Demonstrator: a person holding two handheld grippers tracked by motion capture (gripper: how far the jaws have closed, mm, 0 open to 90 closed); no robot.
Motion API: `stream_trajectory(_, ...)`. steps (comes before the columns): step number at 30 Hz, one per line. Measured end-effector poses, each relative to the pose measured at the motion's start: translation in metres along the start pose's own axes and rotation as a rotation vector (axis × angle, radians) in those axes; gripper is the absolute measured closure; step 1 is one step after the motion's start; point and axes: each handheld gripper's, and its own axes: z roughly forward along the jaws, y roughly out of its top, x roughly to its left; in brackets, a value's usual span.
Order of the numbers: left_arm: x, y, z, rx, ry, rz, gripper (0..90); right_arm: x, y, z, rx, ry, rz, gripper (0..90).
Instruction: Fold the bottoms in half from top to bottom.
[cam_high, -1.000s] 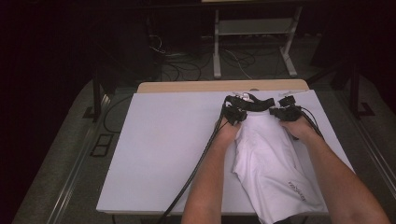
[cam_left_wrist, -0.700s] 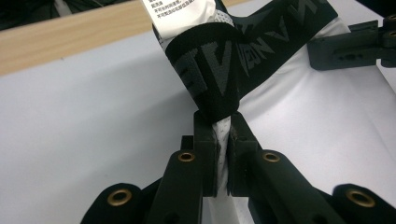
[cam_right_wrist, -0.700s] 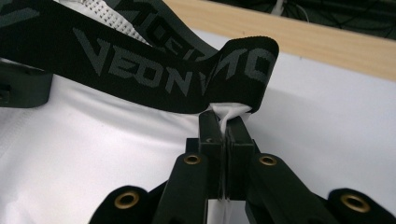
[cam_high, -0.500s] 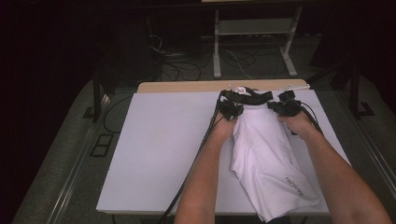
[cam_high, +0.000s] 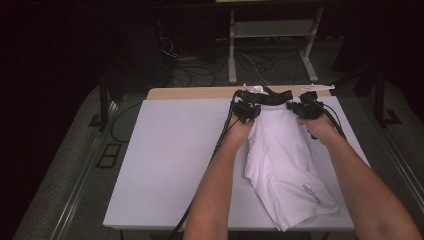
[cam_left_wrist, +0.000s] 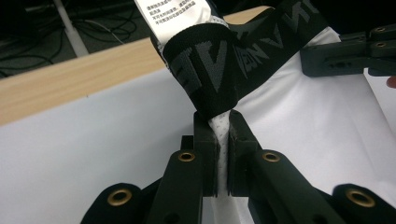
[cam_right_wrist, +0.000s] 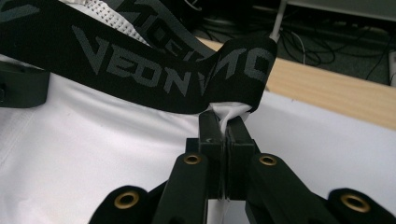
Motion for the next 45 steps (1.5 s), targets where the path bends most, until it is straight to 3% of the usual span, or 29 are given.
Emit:
stream_trajectory(4,-0.002,0.002,-0.003,-0.016,-0.019,-0.012,83.7,-0.001,0.002,-0.004,-0.019,0.003,0.006,86.7)
stream_trajectory(10,-0.010,0.003,-0.011,-0.037,-0.051,0.006,83.7,-0.003,0.002,-0.012,-0.007,0.022,-0.006,86.6)
stream_trajectory(25,-0.014,-0.004,-0.030,-0.050,-0.082,0.026,83.7,0.003,-0.001,-0.034,-0.049,0.068,0.000,86.3)
stream_trajectory(37,-0.028,-0.021,-0.053,-0.081,-0.147,0.085,83.7,0.011,-0.016,-0.064,-0.066,0.107,-0.051,86.0)
stream_trajectory(45,-0.040,-0.028,-0.064,-0.097,-0.177,0.121,83.7,0.014,-0.026,-0.082,-0.090,0.136,-0.044,86.0)
